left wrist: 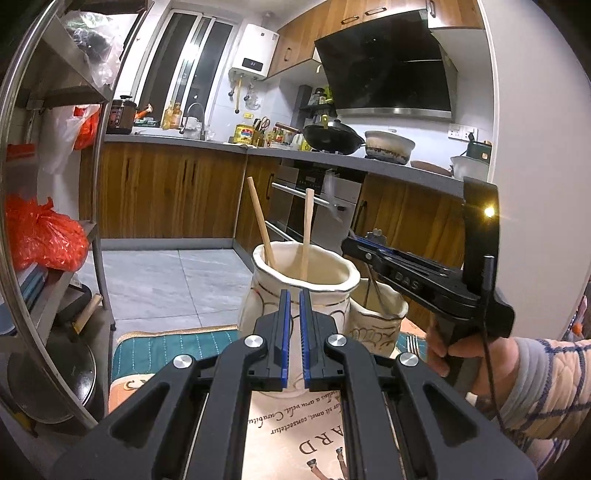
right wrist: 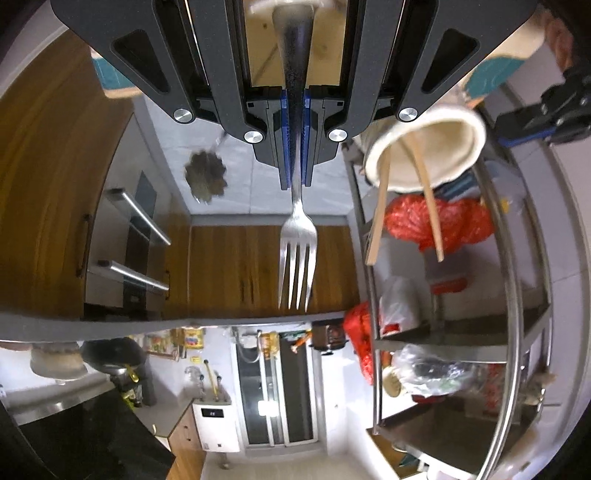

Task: Organize utensils
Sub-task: 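Release the chopstick with the left tool while the right tool drops the fork in the small vase, then withdraw both open tools from the vases back toward the table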

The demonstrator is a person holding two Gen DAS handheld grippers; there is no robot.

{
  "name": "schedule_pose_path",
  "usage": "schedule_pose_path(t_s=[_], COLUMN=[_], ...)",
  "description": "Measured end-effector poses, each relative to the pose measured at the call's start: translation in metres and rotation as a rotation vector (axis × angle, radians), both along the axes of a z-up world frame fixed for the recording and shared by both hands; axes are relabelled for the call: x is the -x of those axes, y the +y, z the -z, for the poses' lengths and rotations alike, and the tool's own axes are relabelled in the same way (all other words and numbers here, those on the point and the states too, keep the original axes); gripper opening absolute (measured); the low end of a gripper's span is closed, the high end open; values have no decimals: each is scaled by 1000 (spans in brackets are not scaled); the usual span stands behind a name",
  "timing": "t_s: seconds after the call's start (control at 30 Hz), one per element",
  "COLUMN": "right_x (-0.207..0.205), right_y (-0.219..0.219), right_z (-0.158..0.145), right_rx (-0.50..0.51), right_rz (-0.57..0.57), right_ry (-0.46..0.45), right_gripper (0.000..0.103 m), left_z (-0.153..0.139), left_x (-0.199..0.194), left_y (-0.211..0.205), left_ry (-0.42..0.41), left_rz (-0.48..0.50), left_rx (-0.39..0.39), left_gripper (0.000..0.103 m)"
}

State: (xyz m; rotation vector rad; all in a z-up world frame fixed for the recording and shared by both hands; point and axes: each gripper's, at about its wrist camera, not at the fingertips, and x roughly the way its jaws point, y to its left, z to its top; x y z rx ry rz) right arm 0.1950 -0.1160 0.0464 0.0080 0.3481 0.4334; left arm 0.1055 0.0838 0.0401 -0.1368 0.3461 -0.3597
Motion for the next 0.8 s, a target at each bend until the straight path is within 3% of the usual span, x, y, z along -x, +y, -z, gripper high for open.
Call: schedule_pose_path(t_s=[0.4,0.47,0.53,0.67,0.8], right_x=[14,17,25,42,62], right_y=[-8,-10,-14,-25,-45], right_z=[19,17,13,4,-4], right_rx=[41,37,30,14,-31], right_rz=[-6,-3,-2,6,25], right_ry=[134,145,139,130,142], right_gripper=[7,12,27,33,47], left_z=[4,3,2,-3,-8], left_x=[2,5,8,19,33], left_y=[-11,-12,-12,-15,-22], left_ry=[67,78,83,80,67], left_rz=[-24,-31,-36,-49,-52], left_rx=[-50,-54,-57,-51,-72], left_gripper=[6,6,7,29,40])
